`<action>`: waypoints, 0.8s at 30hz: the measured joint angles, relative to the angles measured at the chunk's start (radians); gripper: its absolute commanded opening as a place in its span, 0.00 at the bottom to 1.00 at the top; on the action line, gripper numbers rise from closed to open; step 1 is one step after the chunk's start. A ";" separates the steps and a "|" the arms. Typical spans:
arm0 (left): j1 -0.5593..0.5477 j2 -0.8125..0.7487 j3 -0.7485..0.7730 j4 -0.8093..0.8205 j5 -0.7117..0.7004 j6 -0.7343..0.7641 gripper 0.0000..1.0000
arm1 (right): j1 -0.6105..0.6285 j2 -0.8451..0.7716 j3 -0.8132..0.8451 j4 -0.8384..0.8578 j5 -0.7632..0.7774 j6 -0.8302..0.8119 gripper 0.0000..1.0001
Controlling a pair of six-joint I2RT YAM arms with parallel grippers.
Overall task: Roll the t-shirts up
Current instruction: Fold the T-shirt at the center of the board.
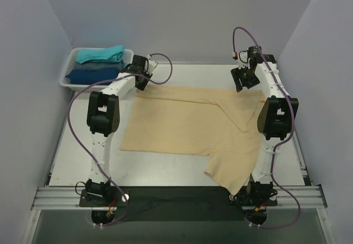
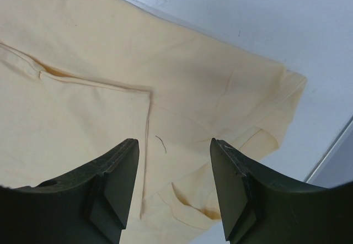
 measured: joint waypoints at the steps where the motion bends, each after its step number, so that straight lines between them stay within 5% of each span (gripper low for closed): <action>1: 0.000 0.007 0.002 -0.006 -0.003 0.000 0.42 | 0.000 0.000 0.000 -0.001 0.000 0.000 0.55; 10: -0.001 0.057 0.044 -0.069 -0.026 -0.002 0.31 | 0.000 0.000 0.021 -0.007 0.000 0.003 0.55; 16: -0.001 0.057 0.046 -0.074 -0.031 -0.005 0.00 | 0.000 0.000 0.023 -0.009 0.000 0.004 0.54; 24: -0.001 0.023 -0.013 -0.044 -0.053 -0.006 0.00 | 0.000 0.000 0.026 -0.010 0.000 0.003 0.54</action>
